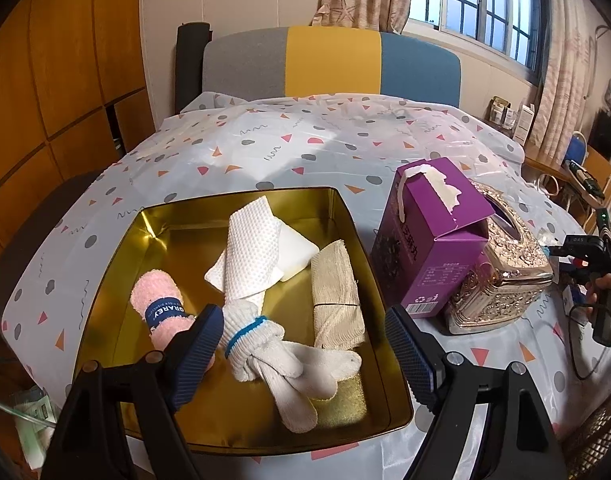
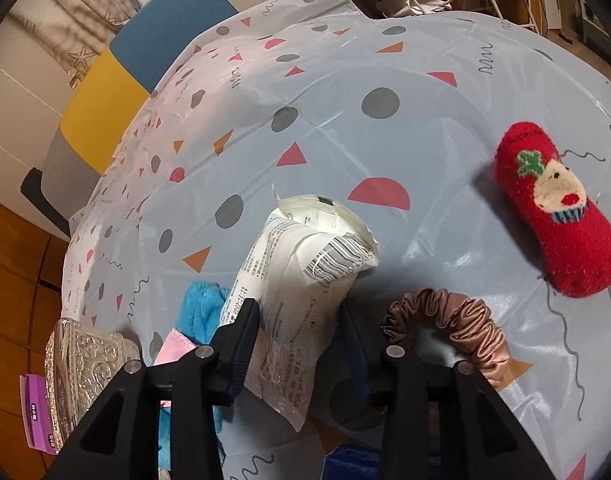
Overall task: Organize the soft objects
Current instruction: 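Grasp the white paper packet with the right tool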
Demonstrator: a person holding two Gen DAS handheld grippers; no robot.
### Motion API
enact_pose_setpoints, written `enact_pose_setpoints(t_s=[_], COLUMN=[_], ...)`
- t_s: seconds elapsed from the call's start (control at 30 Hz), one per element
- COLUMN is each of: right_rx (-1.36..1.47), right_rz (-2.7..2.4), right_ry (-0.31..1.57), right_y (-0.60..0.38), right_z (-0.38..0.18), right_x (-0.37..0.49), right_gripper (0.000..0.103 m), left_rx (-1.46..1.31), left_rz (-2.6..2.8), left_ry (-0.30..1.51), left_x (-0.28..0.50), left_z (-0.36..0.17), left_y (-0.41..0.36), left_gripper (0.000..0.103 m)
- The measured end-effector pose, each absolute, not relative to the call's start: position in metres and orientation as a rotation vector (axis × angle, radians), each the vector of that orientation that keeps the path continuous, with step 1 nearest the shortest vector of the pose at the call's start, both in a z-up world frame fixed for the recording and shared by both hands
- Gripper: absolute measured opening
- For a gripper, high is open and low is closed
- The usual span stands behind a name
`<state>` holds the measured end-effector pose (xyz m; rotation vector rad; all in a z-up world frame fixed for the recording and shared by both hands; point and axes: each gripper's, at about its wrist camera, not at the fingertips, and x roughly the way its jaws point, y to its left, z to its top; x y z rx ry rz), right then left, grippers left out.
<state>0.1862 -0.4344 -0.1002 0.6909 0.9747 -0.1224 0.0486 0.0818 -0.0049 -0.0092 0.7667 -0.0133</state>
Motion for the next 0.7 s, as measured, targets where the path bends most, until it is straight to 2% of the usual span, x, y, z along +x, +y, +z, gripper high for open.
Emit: enact_pose_setpoints(t_s=[0.1,0.33,0.47,0.57,0.7], right_rx=[0.655,0.588,0.565,0.558,0.548], right_rz=[-0.135,-0.153,-0.186,-0.170,-0.112], right_ry=[0.981,0.908,0.940,0.883,0.806], right_y=[-0.429,-0.425,-0.423,-0.420,-0.407], right_z=[-0.096,-0.077,-0.079,-0.060,-0.021], right_x=[0.188,0.183,0.183,0.178,0.176], right_gripper=[0.040,0.031,0.027,0.020,0.018], left_rx=[-0.008,-0.019,-0.014,-0.021,-0.053], left_rz=[-0.011,-0.007,-0.016,-0.014,0.001], left_ry=[0.763,0.775,0.774,0.780,0.788], left_x=[0.046,0.046,0.045,0.045,0.046], left_z=[-0.004,-0.007,-0.007,-0.008,-0.011], left_y=[0.082,0.087,0.089,0.092,0.104], left_gripper=[0.086,0.086,0.086,0.086,0.086])
